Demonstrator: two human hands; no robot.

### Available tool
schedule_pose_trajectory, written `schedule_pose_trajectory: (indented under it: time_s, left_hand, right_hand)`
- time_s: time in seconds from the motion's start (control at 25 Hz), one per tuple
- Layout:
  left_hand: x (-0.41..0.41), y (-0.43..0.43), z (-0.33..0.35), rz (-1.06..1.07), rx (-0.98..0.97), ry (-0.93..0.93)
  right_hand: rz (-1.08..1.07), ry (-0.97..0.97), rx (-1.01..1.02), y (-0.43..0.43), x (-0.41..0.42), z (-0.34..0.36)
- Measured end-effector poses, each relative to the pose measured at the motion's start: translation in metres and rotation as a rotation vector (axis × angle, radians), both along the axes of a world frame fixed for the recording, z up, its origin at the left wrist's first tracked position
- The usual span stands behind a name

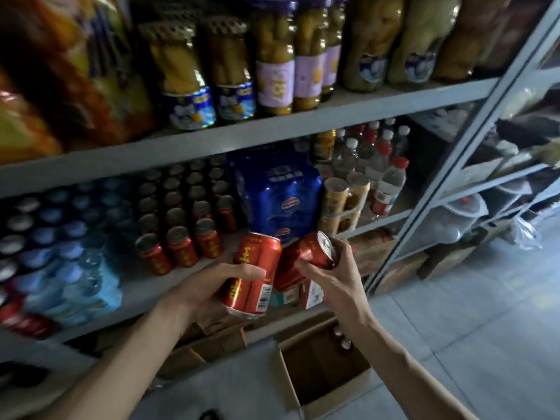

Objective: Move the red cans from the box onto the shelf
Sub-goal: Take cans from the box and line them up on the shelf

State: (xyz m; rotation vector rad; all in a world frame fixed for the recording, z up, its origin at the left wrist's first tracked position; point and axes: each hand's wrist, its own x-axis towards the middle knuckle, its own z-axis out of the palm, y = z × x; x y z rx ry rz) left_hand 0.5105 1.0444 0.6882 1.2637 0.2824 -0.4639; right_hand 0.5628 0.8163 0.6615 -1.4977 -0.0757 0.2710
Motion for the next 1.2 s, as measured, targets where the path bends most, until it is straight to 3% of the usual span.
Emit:
schedule_pose_trajectory:
  time_s: [0.2, 0.36, 0.44, 0.52, 0.68, 0.96, 1.2]
  left_hand:
    - [-0.022, 0.088, -0.011, 0.142, 0.020, 0.001]
    - [-0.022, 0.149, -0.021, 0.084, -0.017, 0.083]
    - [-0.022, 0.169, -0.028, 0.068, 0.066, 0.096]
    - [-0.023, 0.185, -0.037, 0.062, 0.197, 0.082]
    - [-0.022, 0.195, -0.059, 0.114, 0.309, 0.060]
    - [-0.016, 0.200, -0.088, 0.051, 0.473, 0.065]
    - [-0.013, 0.202, -0.108, 0.046, 0.535, 0.072]
  right_hand:
    - [0.054, 0.094, -0.040, 0.099, -0.001, -0.011]
    - [-0.007, 0.102, -0.174, 0.162, 0.018, -0.021]
    - [-0.052, 0.092, -0.252, 0.172, 0.028, -0.027]
    - [-0.085, 0.044, -0.400, 0.178, 0.032, -0.032]
    - [-0.119, -0.288, -0.966, 0.190, 0.039, -0.051]
    - [0.047, -0.538, -1.008, 0.203, 0.065, -0.094]
    - [0.144, -0.601, -1.068, 0.215, 0.076, -0.097]
